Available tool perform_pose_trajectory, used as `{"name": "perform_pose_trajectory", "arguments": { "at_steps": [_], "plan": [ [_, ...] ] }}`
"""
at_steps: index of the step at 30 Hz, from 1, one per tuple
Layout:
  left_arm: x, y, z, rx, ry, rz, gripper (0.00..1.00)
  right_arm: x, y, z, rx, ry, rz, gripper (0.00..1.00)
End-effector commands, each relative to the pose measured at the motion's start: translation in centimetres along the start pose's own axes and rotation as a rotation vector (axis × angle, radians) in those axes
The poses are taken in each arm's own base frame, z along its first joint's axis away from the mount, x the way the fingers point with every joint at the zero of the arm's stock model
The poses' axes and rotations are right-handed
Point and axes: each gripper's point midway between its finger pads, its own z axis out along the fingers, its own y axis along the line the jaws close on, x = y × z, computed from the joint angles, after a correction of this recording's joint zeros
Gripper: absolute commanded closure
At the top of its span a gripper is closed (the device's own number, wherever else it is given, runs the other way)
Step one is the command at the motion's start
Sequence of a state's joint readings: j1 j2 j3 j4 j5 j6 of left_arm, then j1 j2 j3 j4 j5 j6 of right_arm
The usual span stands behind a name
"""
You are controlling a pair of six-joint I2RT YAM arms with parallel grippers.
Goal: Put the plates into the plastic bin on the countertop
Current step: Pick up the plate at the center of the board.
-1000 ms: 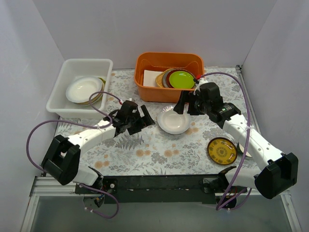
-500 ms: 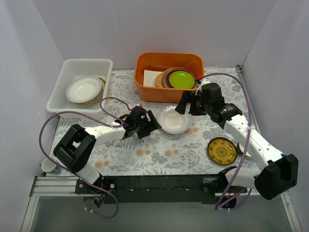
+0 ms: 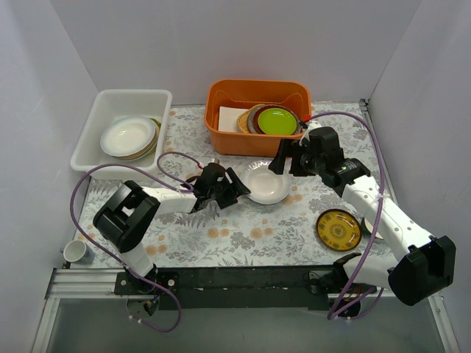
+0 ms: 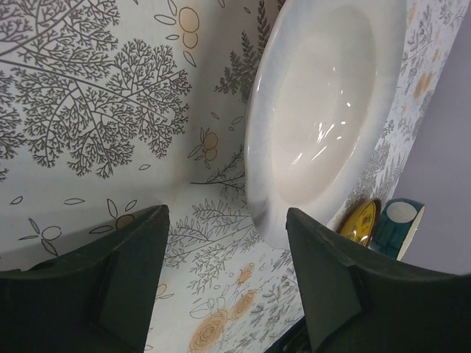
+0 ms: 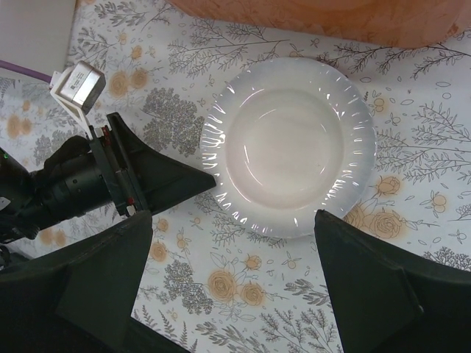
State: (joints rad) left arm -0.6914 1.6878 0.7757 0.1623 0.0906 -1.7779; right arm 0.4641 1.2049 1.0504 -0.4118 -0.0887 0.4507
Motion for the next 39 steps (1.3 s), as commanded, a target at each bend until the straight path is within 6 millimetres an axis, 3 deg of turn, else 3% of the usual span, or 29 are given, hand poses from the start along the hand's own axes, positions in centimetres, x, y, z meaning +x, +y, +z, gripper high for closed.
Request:
{"name": "perform_pose_trajectory", "arguments": {
  "at_steps": [1,9,25,39],
  "plan": [
    [-0.1,-1.0,0.2,0.067,-0.022,-0.023,0.37,-1.2,0.4,-0.7,-0.025,-0.048,-0.026,0.02],
    [-0.5,-2.7,1.7,0.112,-0.009,-0.024,0.48,-1.2,0.4,-0.8,-0.027,-0.049,-0.024,0.02],
    [-0.2,-1.5,3.5,0.081,-0.004,-0.040,0.67,-1.2,0.0,-0.8,-0.019,-0.054,-0.022,0.02],
    [0.0,-0.7,4.2,0.069,-0.003,-0.059,1.00,-1.2,-0.2,-0.8,-0.017,-0.054,-0.020,0.02]
  ]
}}
